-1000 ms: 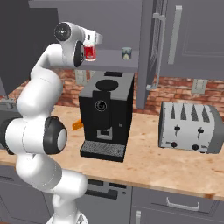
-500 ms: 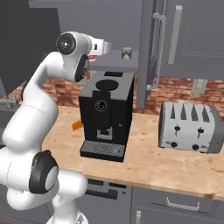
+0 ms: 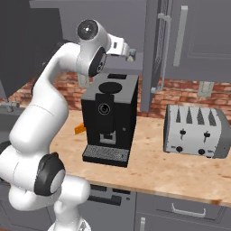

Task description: Restock the canned food cabinet by taking the new fresh canned food from the counter and placing it in the cabinet. Then, take the old canned food from the cabinet and place it on the counter.

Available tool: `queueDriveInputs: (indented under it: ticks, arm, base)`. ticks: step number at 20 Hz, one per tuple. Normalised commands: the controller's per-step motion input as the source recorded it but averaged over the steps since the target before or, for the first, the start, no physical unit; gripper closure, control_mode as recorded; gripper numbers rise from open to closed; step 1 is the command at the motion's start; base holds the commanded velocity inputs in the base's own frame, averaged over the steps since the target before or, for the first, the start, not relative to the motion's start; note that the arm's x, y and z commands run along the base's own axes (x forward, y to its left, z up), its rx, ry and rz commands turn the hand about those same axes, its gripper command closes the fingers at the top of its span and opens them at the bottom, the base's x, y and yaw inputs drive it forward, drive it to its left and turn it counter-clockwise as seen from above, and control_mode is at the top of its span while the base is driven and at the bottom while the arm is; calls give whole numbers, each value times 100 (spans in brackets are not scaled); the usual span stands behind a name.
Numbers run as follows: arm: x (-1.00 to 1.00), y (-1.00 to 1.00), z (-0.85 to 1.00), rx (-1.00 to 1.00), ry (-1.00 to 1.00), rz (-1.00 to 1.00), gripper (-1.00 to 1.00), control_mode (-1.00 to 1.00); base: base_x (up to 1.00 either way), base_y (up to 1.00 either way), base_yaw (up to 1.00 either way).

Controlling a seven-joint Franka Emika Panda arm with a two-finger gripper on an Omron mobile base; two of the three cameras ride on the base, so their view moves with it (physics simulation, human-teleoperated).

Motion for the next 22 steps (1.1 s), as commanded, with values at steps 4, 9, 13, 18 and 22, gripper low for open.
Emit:
queueDriveInputs:
  ticks: [4,9,13,18,22]
  arm:
    - [0,0,-30,-2,12,0,-100,-100]
    - [1,-3,-41,-1,11,0,-100,-100]
    - [22,-11,-26,0,0,0,-100,-100]
    - [32,-23,-4,0,0,-1,-100,-100]
    - [42,-24,-11,0,0,-3,-100,-100]
  base:
    - [0,0,0]
    - [0,0,0]
    - [0,0,0]
    - [0,0,0]
    - [0,0,0]
